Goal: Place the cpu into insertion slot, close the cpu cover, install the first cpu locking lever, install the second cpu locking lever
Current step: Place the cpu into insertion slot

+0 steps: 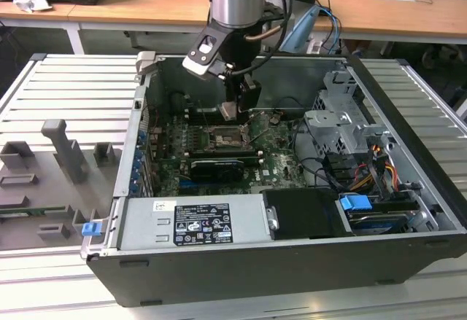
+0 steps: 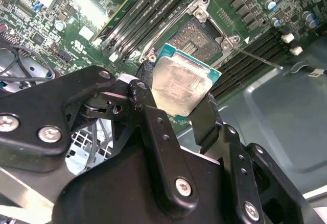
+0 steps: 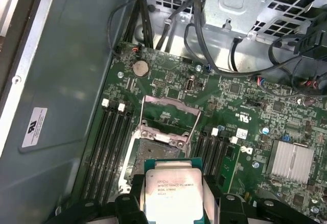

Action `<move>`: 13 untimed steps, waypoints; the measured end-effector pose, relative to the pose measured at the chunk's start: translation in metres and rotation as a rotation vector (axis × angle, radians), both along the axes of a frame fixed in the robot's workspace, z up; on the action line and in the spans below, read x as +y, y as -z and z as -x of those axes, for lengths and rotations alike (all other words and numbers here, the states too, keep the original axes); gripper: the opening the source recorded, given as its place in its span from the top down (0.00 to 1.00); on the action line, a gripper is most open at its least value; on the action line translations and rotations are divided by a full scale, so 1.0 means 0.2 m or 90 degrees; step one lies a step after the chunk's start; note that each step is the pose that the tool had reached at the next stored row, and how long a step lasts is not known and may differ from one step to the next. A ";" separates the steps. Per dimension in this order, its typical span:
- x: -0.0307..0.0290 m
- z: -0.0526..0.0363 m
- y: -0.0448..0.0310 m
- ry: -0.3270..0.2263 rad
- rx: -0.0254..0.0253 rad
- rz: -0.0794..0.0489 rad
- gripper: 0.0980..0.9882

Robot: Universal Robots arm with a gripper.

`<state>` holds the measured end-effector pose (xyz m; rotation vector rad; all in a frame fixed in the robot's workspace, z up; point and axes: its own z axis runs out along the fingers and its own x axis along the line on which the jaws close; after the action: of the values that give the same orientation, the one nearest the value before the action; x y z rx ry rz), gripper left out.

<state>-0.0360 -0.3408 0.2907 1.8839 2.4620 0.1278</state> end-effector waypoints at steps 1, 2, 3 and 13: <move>0.000 0.000 0.004 0.000 0.0000 0.000 0.51; 0.000 0.000 0.008 0.000 0.0000 0.000 0.51; 0.000 0.000 0.010 0.000 0.0001 0.000 0.51; 0.000 0.000 0.037 0.002 0.0000 0.000 0.51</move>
<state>-0.0360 -0.3408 0.2832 1.8878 2.4588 0.1276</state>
